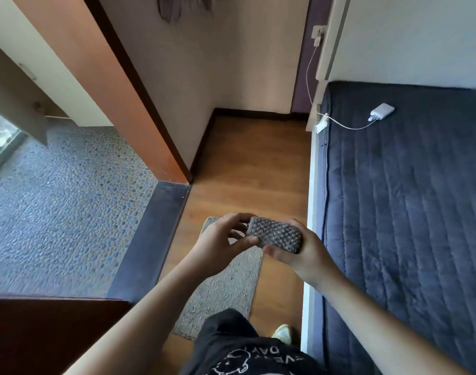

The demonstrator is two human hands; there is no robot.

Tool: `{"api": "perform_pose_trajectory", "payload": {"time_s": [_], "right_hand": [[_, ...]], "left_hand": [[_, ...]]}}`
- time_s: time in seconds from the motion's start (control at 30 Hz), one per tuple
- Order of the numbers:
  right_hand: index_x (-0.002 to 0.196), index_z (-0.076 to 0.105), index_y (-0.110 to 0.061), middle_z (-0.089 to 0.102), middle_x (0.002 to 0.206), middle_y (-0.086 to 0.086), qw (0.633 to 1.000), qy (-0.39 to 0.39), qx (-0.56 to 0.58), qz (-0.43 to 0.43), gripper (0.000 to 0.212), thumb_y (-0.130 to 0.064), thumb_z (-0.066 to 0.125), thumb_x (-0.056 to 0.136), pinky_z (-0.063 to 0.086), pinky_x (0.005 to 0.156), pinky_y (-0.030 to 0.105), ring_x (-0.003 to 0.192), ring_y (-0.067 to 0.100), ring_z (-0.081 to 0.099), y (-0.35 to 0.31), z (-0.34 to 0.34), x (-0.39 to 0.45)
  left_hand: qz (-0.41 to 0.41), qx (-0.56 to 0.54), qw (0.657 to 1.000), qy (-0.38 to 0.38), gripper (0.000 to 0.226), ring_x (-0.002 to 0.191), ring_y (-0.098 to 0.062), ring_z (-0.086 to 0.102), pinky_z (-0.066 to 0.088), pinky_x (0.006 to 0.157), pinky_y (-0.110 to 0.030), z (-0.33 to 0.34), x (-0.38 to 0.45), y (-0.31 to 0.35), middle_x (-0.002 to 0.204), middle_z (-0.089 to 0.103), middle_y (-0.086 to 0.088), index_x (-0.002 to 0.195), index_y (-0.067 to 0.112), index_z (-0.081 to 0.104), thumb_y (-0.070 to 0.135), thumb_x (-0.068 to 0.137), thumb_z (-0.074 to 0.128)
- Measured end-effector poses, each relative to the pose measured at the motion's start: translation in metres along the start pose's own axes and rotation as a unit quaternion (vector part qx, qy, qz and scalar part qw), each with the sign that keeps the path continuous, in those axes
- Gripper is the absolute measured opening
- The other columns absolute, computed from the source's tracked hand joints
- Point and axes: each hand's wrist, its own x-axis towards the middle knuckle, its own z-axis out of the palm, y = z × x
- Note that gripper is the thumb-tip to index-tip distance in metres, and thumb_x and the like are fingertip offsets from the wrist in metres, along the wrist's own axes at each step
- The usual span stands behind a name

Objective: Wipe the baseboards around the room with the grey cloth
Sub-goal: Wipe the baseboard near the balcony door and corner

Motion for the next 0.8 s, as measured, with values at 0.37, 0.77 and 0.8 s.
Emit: {"api": "perform_pose_trajectory", "payload": {"time_s": [0.37, 0.77, 0.8], "right_hand": [[0.105, 0.062, -0.028, 0.07, 0.099, -0.016, 0.997, 0.026, -0.057, -0.033, 0.044, -0.04, 0.082, 0.068, 0.047, 0.075, 0.01, 0.089, -0.004, 0.064, -0.001, -0.031, 0.142], [0.111, 0.061, -0.022, 0.068, 0.102, -0.015, 0.988, 0.089, -0.101, -0.072, 0.051, -0.048, 0.079, 0.072, 0.051, 0.077, 0.017, 0.094, 0.004, 0.066, -0.022, -0.071, 0.302], [0.111, 0.061, -0.022, 0.068, 0.101, -0.016, 0.988, 0.093, -0.101, -0.074, 0.051, -0.048, 0.079, 0.072, 0.052, 0.077, 0.017, 0.094, 0.005, 0.066, -0.022, -0.076, 0.311]], "left_hand": [[-0.028, -0.002, 0.995, 0.096, 0.026, 0.104, 0.003, 0.06, 0.049, 0.084, -0.012, -0.036, 0.114, -0.041, 0.119, 0.062, 0.014, 0.124, 0.03, 0.059, 0.03, 0.097, 0.06], [-0.021, 0.108, 0.989, 0.104, 0.044, 0.109, 0.013, 0.043, 0.033, 0.089, -0.001, -0.088, 0.28, -0.07, 0.125, 0.045, 0.022, 0.137, 0.03, 0.051, 0.046, 0.096, 0.053], [-0.018, 0.111, 0.988, 0.105, 0.044, 0.109, 0.013, 0.042, 0.031, 0.088, 0.003, -0.091, 0.292, -0.07, 0.125, 0.044, 0.024, 0.137, 0.031, 0.05, 0.048, 0.096, 0.052]]}}
